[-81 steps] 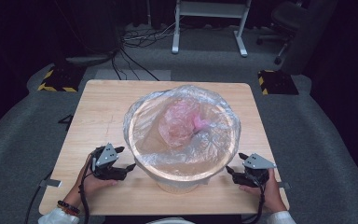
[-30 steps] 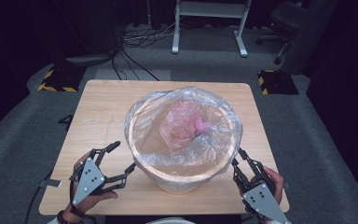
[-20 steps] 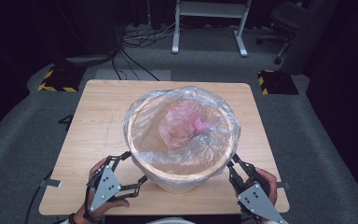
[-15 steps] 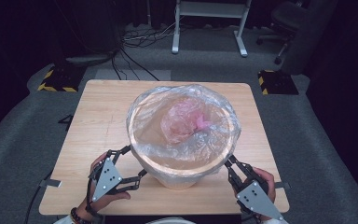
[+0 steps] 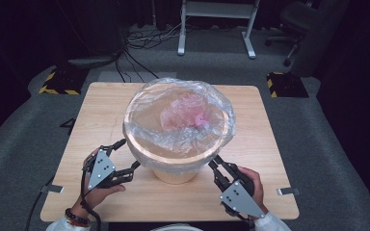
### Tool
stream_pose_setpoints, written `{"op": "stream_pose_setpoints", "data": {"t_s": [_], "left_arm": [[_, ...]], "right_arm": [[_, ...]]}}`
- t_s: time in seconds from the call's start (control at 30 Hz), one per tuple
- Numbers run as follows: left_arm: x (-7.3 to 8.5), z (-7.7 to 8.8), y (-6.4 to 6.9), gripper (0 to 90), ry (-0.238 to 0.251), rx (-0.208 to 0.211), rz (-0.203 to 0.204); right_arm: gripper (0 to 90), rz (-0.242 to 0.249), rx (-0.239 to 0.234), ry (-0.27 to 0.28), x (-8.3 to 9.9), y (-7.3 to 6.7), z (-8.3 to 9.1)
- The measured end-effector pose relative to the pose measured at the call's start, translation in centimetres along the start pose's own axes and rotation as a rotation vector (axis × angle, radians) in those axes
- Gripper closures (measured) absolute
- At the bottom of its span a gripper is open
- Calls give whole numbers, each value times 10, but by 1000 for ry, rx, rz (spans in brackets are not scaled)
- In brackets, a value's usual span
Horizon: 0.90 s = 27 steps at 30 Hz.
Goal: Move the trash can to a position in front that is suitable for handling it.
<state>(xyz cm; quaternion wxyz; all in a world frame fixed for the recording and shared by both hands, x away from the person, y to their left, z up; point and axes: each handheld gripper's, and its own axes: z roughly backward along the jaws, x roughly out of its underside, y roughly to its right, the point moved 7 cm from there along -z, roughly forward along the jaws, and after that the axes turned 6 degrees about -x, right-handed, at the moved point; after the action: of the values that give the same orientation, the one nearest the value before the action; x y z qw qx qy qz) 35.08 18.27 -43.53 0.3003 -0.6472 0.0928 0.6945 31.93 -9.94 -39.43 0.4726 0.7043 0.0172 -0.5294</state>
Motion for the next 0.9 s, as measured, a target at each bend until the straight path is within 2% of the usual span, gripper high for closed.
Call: {"op": "stream_pose_setpoints", "data": {"t_s": [0.07,0.1,0.17,0.2,0.23,0.3,0.33,0.37,0.43,0.5,0.57,0.67,0.7,0.77,0.8,0.83,0.9], "left_arm": [[6,3,0,251,-22,1,-17],[11,5,0,248,-40,-8,-33],[20,8,1,248,-70,11,-41],[25,9,2,234,-92,19,-51],[31,9,4,234,-118,31,-56],[48,9,6,230,-170,50,-85],[48,9,6,227,-170,50,-85],[54,9,6,225,-192,57,-91],[59,6,5,225,-212,60,-85],[60,4,6,225,-210,70,-68],[56,5,7,228,-188,71,-63],[52,6,9,229,-162,69,-47],[51,7,10,229,-151,70,-35],[50,7,12,229,-144,61,-36],[49,7,12,229,-138,58,-42],[49,7,14,231,-137,58,-36],[48,7,15,232,-133,50,-45]], "right_arm": [[811,6,-1,0,-1,-3,-5],[800,0,-26,-1,-1,-6,-14],[800,-1,-33,-1,-2,-7,-18],[785,-10,-54,0,-4,-10,-24],[785,-10,-54,0,-4,-10,-24],[709,-13,-78,3,-4,-15,-27],[709,-13,-78,3,-4,-15,-27],[672,-24,-85,1,-3,-17,-25],[662,-25,-88,1,-1,-17,-23],[622,-37,-76,-1,4,-14,-19],[607,-35,-33,-24,16,-7,-15],[595,-51,-24,-44,23,-2,-12],[587,-50,-7,-51,26,0,-11],[568,-18,51,-66,30,7,-7],[568,-18,51,-66,30,7,-7],[556,-6,73,-69,32,9,-6],[535,46,136,-89,37,13,-7]]}}
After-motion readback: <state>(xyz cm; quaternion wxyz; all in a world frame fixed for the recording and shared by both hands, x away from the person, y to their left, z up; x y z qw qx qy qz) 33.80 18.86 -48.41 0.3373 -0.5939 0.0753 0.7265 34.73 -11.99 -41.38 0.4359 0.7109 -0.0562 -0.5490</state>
